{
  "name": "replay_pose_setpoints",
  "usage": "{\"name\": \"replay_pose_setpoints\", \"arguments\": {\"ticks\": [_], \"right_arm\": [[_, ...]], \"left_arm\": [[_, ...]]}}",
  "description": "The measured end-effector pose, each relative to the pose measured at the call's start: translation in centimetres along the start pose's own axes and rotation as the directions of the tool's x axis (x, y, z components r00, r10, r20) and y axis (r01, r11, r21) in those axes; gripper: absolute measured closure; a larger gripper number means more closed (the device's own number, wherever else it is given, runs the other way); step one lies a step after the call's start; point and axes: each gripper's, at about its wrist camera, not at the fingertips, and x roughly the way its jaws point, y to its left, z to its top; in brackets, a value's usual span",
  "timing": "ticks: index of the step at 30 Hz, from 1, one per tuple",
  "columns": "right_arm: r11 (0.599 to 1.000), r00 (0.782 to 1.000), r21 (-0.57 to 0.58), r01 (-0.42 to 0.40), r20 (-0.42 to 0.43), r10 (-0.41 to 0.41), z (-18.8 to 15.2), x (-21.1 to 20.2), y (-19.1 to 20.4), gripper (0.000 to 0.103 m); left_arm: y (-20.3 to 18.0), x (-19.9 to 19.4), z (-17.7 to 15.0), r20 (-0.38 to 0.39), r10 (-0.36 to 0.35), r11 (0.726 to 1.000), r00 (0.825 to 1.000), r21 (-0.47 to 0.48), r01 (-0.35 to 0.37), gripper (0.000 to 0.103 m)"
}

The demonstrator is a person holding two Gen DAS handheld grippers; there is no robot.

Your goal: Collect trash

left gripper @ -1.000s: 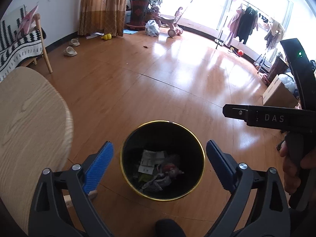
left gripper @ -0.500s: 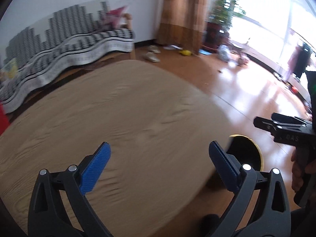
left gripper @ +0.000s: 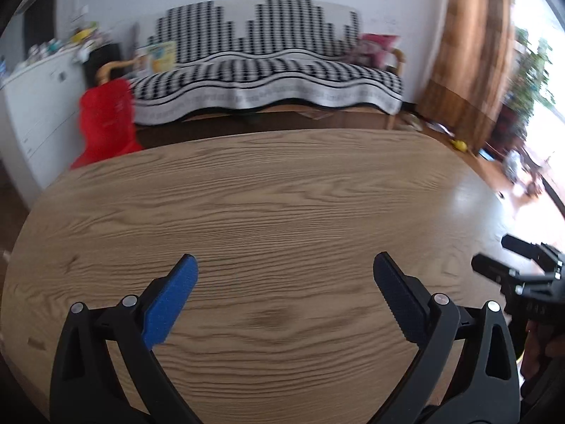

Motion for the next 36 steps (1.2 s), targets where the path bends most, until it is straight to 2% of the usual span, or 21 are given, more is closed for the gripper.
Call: {"name": "replay_pose_setpoints", "arguments": {"ticks": [5,8,36], "right_arm": [[0.998,1.0,-0.061,-0.017,-0.01,0.017,0.1,2.1,4.4,0.014],[0.997,1.0,-0.076,-0.013,-0.014,0.012,0.5,3.1,5.2,0.014],[0.997,0.999,-0.076,-0.017,-0.028,0.015,0.0,3.6,4.8,0.013]], "left_arm": [[3.4,0.0,-0.2,-0.002,0.047,0.998,0.999,-0.036,-0.047,0.006],[4.4,0.2,-0.2,-0.007,0.056,0.997,0.998,-0.047,-0.056,0.006],[4.9,0.6,-1.2,-0.011,0.068,0.997,0.998,-0.034,-0.068,0.006]]}}
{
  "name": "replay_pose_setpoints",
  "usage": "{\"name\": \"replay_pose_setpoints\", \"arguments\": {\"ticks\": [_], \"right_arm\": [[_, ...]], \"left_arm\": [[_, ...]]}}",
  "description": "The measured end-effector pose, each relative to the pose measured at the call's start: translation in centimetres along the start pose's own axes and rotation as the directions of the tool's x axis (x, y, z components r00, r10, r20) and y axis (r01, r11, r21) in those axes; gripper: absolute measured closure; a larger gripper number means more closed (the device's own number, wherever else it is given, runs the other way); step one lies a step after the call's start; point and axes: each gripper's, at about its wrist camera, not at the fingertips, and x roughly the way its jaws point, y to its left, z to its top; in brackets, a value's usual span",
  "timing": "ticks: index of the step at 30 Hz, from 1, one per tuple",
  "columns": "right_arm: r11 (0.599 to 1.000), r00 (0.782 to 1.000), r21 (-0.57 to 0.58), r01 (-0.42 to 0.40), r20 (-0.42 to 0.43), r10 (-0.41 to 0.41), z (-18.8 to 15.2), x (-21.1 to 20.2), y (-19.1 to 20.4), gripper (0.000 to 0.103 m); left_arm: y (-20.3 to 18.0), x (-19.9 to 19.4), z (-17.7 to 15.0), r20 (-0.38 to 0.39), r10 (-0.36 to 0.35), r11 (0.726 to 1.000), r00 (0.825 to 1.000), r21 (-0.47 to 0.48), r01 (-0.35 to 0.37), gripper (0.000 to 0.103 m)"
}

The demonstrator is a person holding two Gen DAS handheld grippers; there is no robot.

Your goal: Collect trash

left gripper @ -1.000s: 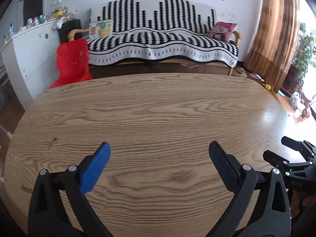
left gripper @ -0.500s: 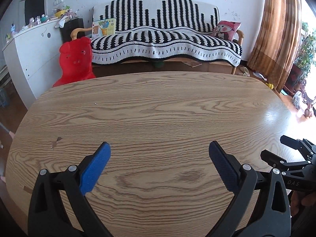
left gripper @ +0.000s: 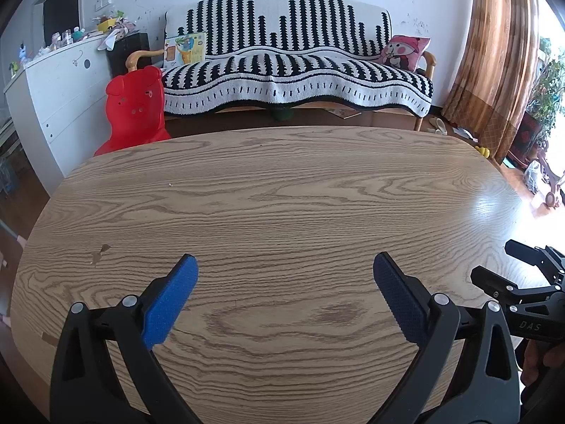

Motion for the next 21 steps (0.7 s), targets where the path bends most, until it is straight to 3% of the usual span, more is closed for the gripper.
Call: {"name": "replay_pose_setpoints", "arguments": {"ticks": [21], "right_arm": [[1.0,1.0,0.0,0.0,0.001,0.0,-0.15,-0.18,-0.07,0.013]], "left_arm": [[0.05,-0.04,-0.05,-0.002,0.001,1.0,1.0,0.0,-0.001,0.006]]}}
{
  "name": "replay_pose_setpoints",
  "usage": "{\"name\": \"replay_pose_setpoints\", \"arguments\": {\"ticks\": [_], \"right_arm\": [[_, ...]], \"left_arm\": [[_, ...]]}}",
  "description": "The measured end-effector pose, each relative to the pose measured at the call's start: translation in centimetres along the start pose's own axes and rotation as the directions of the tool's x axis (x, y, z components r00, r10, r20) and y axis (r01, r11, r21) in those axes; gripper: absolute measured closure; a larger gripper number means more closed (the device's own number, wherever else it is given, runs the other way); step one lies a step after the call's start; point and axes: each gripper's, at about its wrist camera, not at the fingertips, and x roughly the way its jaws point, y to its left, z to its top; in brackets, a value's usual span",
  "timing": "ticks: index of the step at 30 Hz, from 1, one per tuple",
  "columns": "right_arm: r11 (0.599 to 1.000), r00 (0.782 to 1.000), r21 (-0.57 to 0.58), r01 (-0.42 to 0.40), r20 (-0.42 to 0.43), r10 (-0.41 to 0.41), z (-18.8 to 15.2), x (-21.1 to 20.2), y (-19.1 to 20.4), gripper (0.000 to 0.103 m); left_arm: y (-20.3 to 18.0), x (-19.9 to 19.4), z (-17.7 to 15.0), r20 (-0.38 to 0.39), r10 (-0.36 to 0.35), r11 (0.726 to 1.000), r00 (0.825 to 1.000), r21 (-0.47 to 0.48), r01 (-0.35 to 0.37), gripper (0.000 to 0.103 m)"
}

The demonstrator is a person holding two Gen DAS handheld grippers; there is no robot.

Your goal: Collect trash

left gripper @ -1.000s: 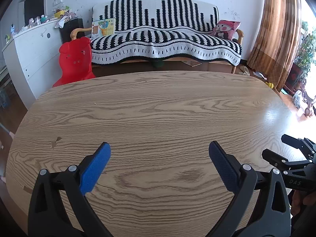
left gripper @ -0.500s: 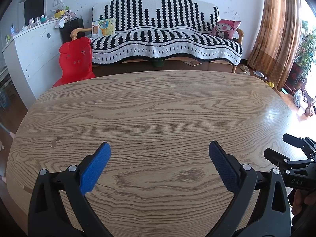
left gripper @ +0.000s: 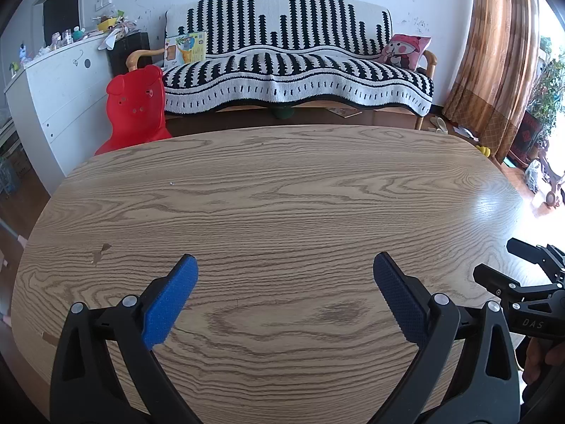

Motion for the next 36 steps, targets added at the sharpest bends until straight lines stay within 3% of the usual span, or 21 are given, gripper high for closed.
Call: {"name": "replay_pose_setpoints", "arguments": {"ticks": [36], "right_arm": [[1.0,1.0,0.004,0.008,0.002,-0.008,0.05,-0.43,-0.82,0.013]], "left_arm": [[0.07,-0.49,-0.65,0.013,-0.017,0.999,1.0,0.031,0.017,0.007]]}}
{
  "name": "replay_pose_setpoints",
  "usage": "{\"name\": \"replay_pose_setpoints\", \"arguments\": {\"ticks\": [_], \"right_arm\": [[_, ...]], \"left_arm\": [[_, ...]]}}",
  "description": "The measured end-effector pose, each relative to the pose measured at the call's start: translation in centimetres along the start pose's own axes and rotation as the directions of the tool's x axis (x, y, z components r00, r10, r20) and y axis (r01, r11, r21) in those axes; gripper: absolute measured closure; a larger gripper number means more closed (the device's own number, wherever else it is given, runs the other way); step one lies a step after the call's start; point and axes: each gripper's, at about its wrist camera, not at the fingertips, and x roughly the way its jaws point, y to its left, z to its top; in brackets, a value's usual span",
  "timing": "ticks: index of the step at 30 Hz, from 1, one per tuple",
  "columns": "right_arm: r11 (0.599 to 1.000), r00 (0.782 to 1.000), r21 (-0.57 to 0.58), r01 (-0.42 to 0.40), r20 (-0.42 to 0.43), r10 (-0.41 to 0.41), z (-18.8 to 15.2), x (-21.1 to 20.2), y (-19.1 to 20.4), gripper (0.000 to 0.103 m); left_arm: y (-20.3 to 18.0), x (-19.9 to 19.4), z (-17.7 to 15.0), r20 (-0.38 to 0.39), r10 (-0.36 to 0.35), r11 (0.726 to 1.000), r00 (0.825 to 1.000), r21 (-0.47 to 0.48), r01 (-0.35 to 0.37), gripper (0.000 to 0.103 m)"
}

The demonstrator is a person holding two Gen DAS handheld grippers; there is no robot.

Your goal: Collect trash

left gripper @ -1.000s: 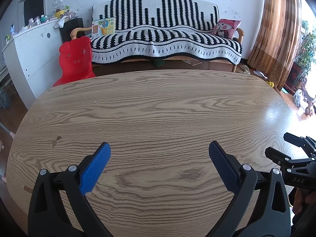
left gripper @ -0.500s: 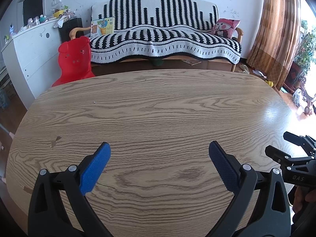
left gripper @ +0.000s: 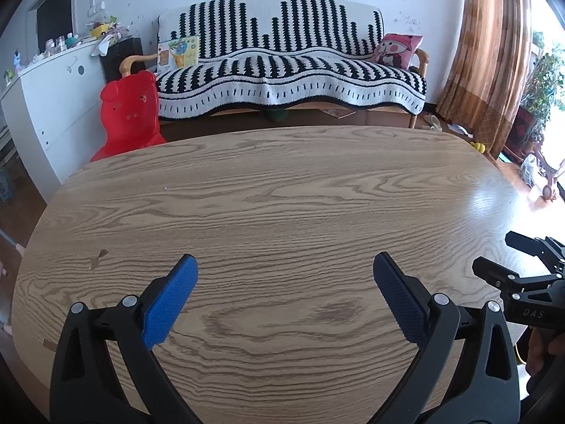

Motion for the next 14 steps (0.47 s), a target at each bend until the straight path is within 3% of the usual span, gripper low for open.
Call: {"name": "replay_pose_setpoints", "arguments": {"ticks": [9,14], "right_arm": [[1.0,1.0,0.006,0.005,-0.002,-0.005,0.08,0.13,-0.16,0.013],[1.0,1.0,0.01,0.012,-0.003,-0.012,0.19,0.28,-0.24,0.013]], "left_arm": [[0.08,-0.05,0.16,-0.005,0.059,0.998,0.998,0.009,-0.059,0.007],[0.41,0.23,0.17,-0.029,0.053,0.999,0.998,-0.001,-0.053,0.007]]}}
